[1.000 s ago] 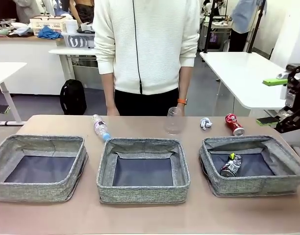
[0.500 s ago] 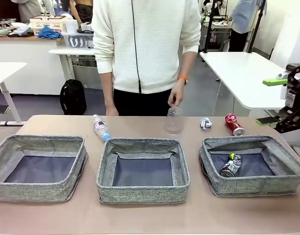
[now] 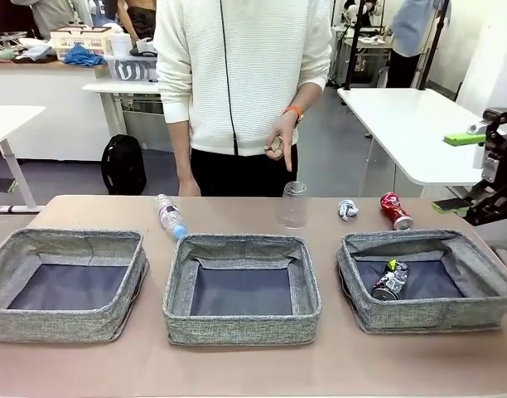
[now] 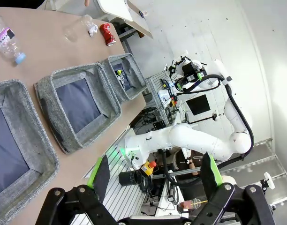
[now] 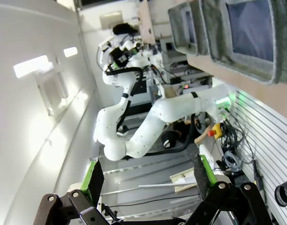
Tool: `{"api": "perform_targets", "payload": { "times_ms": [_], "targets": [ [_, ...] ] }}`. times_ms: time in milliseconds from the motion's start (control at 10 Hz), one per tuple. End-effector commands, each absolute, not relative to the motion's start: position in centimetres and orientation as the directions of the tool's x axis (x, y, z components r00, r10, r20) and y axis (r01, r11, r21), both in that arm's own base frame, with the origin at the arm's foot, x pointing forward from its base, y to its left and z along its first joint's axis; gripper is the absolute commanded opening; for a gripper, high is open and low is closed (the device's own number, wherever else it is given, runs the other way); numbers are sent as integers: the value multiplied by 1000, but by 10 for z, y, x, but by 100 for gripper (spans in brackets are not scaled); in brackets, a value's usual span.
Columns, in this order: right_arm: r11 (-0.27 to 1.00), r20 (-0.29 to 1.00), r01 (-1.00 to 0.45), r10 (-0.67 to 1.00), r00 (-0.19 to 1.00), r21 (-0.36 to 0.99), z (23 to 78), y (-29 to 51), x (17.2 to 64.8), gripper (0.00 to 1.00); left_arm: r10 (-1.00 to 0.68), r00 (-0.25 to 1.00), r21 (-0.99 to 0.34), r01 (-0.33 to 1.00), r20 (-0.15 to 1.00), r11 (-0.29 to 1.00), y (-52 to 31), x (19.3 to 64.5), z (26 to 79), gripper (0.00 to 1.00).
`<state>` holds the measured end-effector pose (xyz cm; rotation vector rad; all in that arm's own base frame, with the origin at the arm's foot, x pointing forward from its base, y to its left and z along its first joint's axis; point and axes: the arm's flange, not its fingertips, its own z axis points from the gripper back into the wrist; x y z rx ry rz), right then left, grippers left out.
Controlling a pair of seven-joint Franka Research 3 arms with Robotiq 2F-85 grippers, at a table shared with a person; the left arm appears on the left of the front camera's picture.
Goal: Sort the waste into the appropriate baskets.
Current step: Pick up the waste item pointed out by the person.
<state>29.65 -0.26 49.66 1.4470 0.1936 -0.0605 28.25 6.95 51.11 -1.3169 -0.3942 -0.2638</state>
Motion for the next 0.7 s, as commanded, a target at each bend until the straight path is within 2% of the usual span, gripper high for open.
{"api": "perform_targets", "payload": {
  "times_ms": [0,500,600],
  "targets": [
    [129,-166,154,87,982,980,496,0,293,100,41,901,-884,413,431,220,68,283,514,100],
    [125,-168,158,76,983,979,497,-3,296,100,41,901,-884,413,431,220,68,283,514,100],
    [248,2,-52,197,980,967,497,2,320,100,41,901,-884,413,431,220,68,283,514,100]
  ]
}}
